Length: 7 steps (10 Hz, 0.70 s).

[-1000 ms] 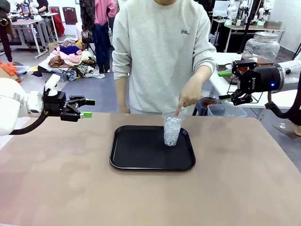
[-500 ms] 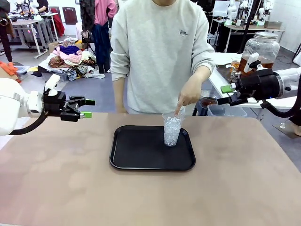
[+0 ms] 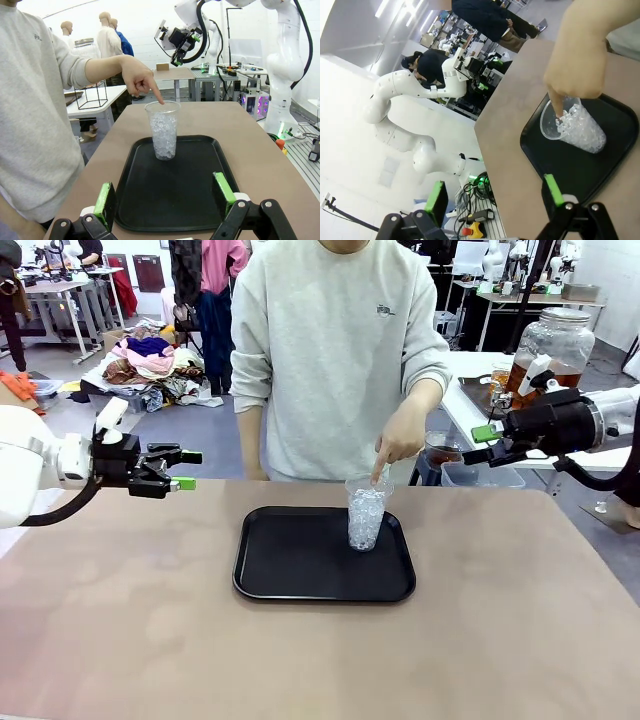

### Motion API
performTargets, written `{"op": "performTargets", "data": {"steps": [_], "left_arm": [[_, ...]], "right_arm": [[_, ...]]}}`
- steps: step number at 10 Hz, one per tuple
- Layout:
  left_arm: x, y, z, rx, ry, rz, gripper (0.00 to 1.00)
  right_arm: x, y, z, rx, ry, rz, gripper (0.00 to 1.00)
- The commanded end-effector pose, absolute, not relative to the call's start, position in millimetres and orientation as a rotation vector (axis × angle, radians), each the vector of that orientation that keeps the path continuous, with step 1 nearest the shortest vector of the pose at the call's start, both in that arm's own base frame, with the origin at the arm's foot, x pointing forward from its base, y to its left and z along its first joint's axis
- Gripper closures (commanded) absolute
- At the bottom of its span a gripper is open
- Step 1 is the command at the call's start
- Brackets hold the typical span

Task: Pour the drink into the iced cup.
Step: Pick up the iced cup indicated by the human and present it to them.

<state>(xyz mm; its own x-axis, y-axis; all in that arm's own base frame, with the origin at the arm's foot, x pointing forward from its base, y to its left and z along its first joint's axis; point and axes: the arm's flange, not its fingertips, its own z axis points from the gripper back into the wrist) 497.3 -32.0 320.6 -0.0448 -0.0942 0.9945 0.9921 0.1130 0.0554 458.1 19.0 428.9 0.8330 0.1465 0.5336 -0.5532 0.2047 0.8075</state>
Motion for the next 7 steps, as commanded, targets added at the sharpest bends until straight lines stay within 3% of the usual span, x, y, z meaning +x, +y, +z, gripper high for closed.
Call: {"op": "performTargets", "data": {"steps": [1, 7], "left_arm": [[498, -33, 322, -1.032, -1.241, -1.196, 0.0], [498, -33, 322, -1.032, -1.241, -1.196, 0.0]], "right_arm": [[458, 19, 429, 1.279, -0.378, 0.504, 0.0], [474, 16, 388, 1.197, -0.805, 0.988, 0.0]]}}
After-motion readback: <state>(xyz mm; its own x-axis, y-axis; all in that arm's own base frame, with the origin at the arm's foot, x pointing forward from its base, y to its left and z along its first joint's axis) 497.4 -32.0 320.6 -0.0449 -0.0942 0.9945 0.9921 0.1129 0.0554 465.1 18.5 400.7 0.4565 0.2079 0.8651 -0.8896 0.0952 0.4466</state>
